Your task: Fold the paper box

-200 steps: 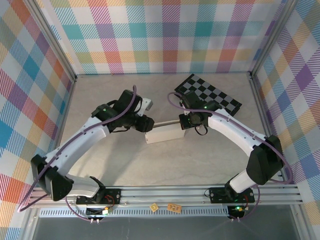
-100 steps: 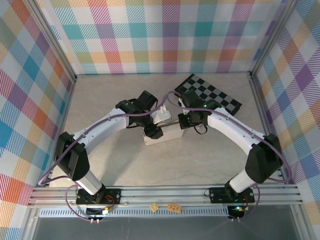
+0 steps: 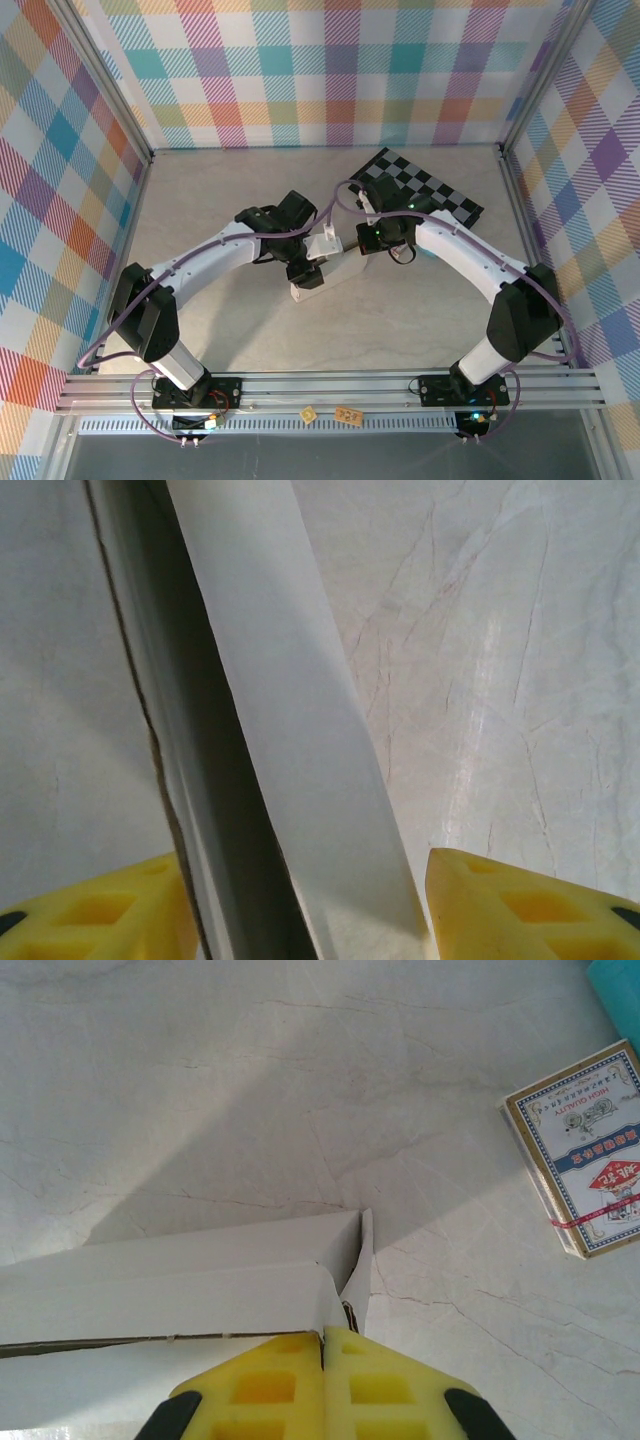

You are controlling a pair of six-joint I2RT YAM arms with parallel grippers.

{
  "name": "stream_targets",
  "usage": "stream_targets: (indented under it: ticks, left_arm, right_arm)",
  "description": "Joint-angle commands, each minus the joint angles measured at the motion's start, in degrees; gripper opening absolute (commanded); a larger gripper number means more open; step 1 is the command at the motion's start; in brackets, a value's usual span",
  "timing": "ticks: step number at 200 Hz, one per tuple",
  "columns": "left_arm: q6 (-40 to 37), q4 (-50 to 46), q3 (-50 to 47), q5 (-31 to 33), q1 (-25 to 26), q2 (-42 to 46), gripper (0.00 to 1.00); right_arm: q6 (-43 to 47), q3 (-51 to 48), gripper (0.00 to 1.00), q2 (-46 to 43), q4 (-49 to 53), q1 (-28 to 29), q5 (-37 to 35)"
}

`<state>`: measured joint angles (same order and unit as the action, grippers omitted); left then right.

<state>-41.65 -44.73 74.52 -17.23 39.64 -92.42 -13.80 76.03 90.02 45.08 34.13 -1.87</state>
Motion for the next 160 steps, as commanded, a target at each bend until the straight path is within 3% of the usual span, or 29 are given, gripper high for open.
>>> stream_targets:
  ticks: [1, 60, 125, 160]
  left_arm:
    - [-1.60, 0.01, -1.78, 1.90, 1.14, 0.05, 0.59]
    - [0.53, 3.51, -2.67, 6.94, 1.97, 0.33, 0.48]
    - [2.45, 4.99, -3.37, 3.94, 0.10, 0.22, 0.31]
    - [2.27, 4.59, -3.09, 3.96, -0.60, -0.04, 0.30]
  right_arm:
    - [1.51, 0.98, 0.00, 1.73, 3.44, 0.33, 2.22]
    - [1.91, 1.19, 0.00, 1.76, 3.18, 0.24, 3.00]
    - [6.42, -0.09, 0.00, 0.96, 2.60, -1.65, 6.97]
    - [8.56, 0.77, 0.00, 0.97, 4.03, -2.89, 8.94]
